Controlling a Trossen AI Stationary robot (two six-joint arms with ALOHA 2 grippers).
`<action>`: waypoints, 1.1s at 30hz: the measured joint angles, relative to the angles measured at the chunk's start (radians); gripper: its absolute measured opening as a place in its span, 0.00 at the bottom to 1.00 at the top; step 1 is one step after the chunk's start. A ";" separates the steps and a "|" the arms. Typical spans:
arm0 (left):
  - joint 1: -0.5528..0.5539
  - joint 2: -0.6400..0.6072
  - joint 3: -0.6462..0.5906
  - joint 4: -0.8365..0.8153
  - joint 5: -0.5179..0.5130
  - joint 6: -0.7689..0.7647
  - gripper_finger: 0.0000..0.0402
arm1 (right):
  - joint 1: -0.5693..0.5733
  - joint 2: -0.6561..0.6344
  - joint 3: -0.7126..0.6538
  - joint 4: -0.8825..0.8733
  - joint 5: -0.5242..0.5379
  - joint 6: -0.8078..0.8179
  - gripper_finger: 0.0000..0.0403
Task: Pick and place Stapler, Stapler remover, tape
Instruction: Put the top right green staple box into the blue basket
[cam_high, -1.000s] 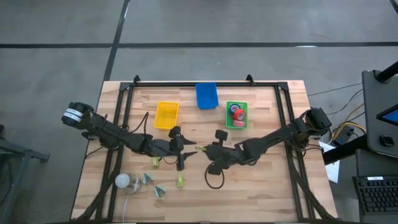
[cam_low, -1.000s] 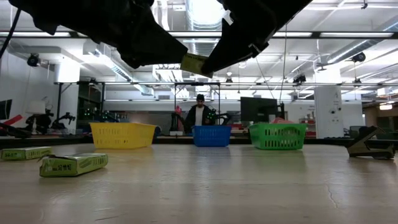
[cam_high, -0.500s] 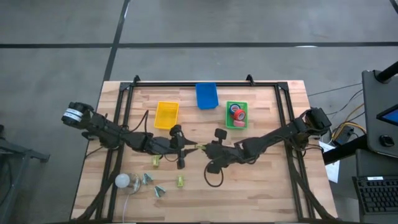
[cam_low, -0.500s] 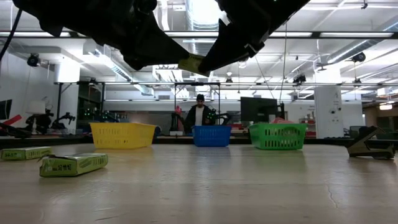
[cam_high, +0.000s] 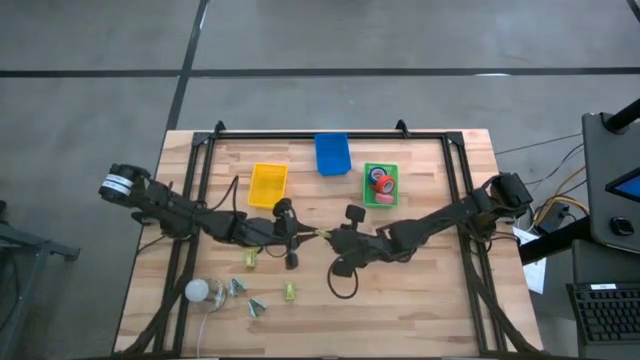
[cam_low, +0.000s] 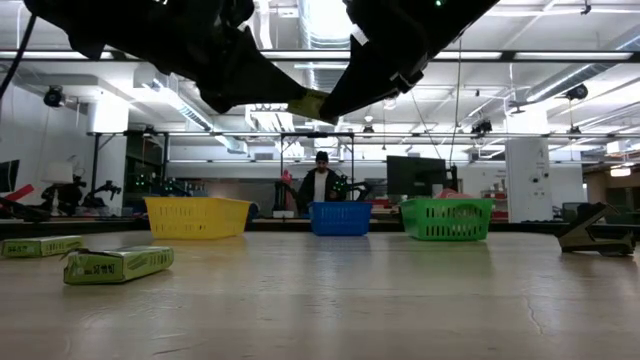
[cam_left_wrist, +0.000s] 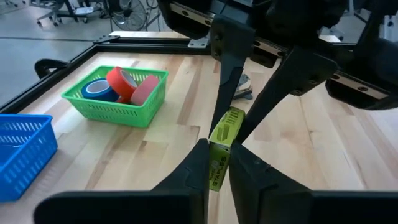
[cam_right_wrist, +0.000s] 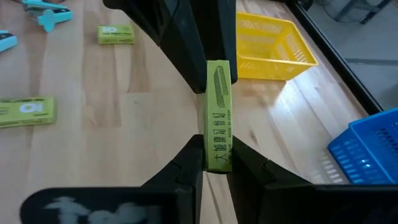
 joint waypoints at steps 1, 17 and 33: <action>0.004 0.000 0.000 0.000 -0.001 0.000 0.10 | -0.003 0.000 0.000 0.000 0.001 0.000 0.13; 0.045 0.000 0.000 0.013 -0.043 -0.035 0.11 | -0.034 0.000 0.002 -0.059 0.056 0.003 0.32; 0.162 0.001 0.000 0.027 -0.168 -0.130 0.11 | -0.004 -0.116 -0.054 -0.310 0.255 0.202 0.56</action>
